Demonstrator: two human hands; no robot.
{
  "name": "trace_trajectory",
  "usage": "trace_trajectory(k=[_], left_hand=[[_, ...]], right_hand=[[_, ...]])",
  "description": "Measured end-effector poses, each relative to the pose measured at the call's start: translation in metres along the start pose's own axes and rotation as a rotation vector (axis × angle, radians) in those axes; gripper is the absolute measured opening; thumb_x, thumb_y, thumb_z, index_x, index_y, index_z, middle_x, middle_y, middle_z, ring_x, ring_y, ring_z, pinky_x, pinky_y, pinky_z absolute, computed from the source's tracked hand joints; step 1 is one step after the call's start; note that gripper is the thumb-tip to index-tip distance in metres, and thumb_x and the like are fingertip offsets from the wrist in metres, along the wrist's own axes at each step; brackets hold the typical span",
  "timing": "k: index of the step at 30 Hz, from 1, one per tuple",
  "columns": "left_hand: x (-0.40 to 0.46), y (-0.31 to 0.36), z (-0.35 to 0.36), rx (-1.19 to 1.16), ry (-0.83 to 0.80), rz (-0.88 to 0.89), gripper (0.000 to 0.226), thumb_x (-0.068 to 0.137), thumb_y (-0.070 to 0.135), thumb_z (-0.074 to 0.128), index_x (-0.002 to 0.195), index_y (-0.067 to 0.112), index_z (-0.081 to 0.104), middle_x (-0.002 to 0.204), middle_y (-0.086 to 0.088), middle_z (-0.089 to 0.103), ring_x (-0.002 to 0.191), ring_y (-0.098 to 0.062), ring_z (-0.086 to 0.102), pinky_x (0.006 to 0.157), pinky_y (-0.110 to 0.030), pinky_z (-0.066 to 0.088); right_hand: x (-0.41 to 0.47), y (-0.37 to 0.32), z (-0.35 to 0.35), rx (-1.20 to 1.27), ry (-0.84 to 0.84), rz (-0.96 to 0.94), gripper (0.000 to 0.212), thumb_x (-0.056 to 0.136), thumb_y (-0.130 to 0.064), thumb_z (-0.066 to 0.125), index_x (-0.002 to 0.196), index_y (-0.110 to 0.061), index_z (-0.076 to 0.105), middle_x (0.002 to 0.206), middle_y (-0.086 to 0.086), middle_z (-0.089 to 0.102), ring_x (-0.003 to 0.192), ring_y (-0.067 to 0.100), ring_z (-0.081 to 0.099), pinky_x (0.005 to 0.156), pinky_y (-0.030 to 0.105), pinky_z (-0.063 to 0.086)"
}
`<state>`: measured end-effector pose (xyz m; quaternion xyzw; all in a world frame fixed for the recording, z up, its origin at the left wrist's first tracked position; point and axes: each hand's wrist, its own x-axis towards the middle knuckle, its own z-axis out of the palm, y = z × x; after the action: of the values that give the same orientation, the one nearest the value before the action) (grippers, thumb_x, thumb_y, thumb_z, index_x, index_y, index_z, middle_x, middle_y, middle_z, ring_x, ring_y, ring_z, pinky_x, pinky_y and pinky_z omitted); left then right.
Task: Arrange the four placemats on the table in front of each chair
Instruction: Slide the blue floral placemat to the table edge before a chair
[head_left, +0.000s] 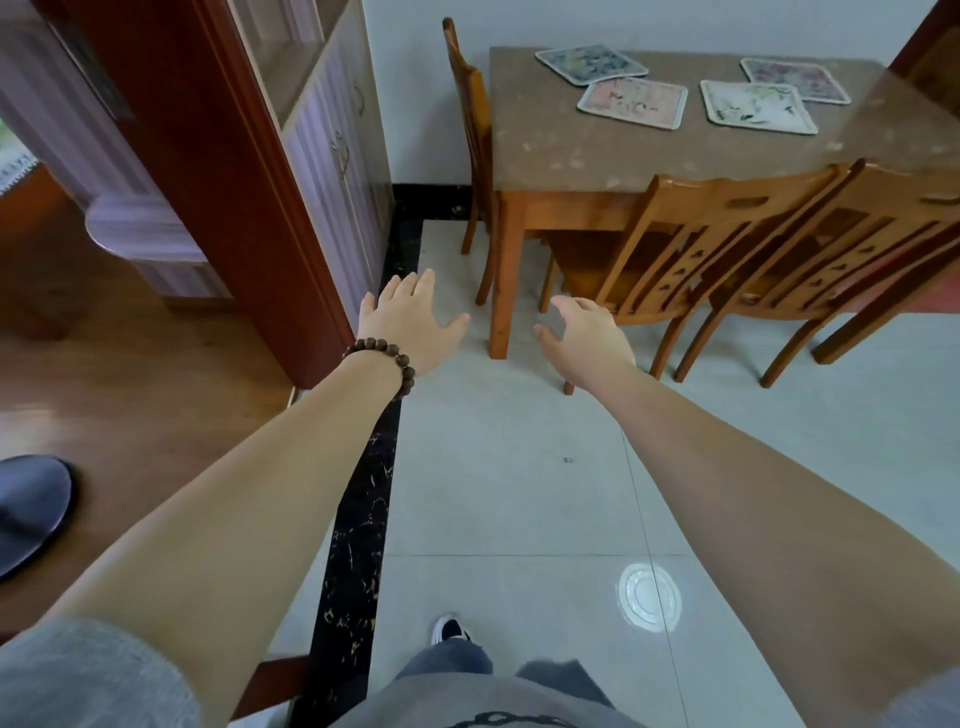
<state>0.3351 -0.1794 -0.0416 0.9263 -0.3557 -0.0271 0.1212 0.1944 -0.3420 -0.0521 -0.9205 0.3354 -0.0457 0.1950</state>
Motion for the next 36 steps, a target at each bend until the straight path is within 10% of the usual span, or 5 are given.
trace_trajectory(k=[36], left_hand=[[0.592,-0.014,0.012,0.007,0.015,-0.021,0.077,0.089,0.06,0.037,0.149,0.017,0.016,0.157,-0.005,0.018,0.144,-0.023,0.013,0.114,-0.051,0.014]], right_hand=[[0.602,0.01,-0.028,0.074,0.056,-0.011,0.049,0.094,-0.036,0.043,0.14,-0.017,0.04,0.146,0.009,0.039,0.133,0.03,0.032,0.102,0.043,0.035]])
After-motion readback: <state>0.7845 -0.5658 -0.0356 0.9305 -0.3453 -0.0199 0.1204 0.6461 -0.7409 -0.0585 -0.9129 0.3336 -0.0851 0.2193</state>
